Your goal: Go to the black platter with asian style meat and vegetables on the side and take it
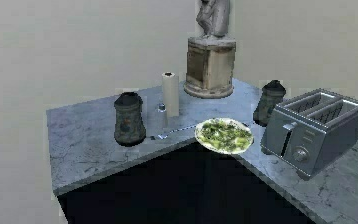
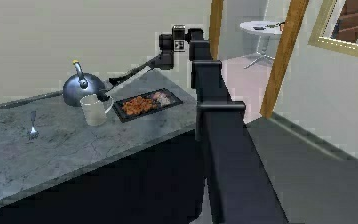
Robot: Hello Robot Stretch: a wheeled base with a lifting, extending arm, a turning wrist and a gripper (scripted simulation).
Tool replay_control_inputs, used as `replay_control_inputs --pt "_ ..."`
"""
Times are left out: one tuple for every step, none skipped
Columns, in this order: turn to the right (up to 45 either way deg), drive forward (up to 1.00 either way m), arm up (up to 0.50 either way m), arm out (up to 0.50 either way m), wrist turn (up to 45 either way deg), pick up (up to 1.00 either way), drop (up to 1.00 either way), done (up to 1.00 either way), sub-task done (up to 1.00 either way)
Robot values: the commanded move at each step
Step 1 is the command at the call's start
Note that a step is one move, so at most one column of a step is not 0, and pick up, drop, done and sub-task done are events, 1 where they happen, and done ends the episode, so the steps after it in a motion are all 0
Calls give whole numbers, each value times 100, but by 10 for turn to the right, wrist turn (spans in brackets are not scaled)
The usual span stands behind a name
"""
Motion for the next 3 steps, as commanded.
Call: replay_control_inputs --pt "0 0 -14 0 0 0 0 0 0" --pt "0 0 0 0 0 100 0 0 0" --pt "0 0 10 0 0 0 0 0 0"
